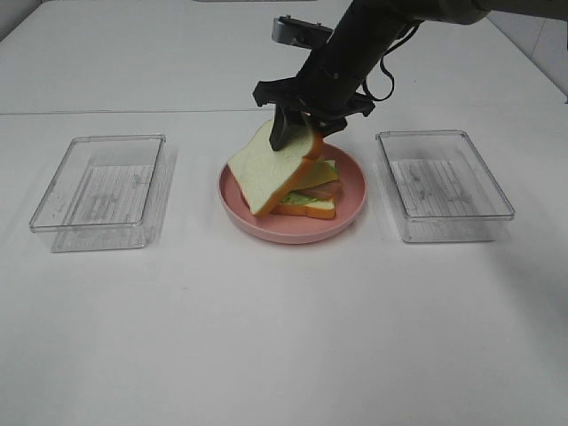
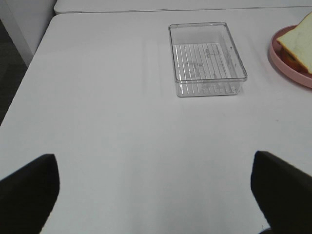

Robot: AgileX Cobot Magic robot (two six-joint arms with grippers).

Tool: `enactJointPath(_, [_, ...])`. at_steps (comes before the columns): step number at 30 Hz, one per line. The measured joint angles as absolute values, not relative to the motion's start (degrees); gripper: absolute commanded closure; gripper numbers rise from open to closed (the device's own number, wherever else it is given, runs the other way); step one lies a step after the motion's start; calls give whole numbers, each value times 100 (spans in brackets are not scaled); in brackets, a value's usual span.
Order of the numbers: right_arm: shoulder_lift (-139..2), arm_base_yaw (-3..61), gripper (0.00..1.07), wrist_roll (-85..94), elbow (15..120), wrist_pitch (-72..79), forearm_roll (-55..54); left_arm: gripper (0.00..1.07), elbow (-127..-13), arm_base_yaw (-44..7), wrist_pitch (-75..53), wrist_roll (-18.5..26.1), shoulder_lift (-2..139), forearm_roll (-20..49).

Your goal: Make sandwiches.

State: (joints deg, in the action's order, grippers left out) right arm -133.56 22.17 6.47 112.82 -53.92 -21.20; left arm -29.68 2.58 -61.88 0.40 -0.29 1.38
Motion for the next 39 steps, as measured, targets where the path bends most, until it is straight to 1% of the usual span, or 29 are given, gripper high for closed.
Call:
enactJointPath(1, [-13356, 2217, 26, 647, 11282, -5392, -2120, 6, -2968, 258, -6188, 40, -29, 138])
enactJointPath(2, [-13367, 2217, 12, 670, 11282, -5374, -1896, 6, -2968, 258, -6188, 40, -29, 138])
enactJointPath(3, [-13384, 2217, 9, 693, 11282, -5374, -1673, 6, -2968, 258, -6188, 40, -29, 138])
enactJointPath(6, [-13384, 2217, 8, 699, 11282, -5380, -1524, 6, -2968, 258, -6188, 40, -29, 138])
enactJointPath(8, [-13356, 2217, 8, 699, 11282, -5414, -1043, 6, -2968, 258, -6188, 40, -29, 138])
enactJointPath(9, [-13356, 2217, 8, 699, 11282, -5414, -1043, 6, -2968, 258, -6188, 40, -29, 138])
enactJointPath(10, [-13287, 2217, 8, 699, 11282, -5466, -670, 6, -2968, 258, -6188, 40, -29, 138])
enactJointPath(15, [-12892, 2217, 8, 693, 11282, -5735, -109, 6, -2968, 258, -6188, 40, -29, 138])
enactJointPath(17, [-12777, 2217, 8, 693, 11282, -5816, -63, 6, -2968, 258, -6188, 40, -29, 138])
enactJointPath(22, [-11918, 2217, 8, 688, 11282, -6589, 0, 6, -2968, 258, -6188, 40, -29, 138])
enactJointPath(26, [-11597, 2217, 8, 682, 11282, -6870, 80, 6, -2968, 258, -6188, 40, -29, 138])
enactJointPath(34, [-10966, 2217, 8, 590, 11247, -6950, 252, 6, -2968, 258, -6188, 40, -29, 138])
enactJointPath(39, [-10485, 2217, 8, 516, 10817, -6950, 264, 6, -2968, 258, -6188, 40, -29, 138])
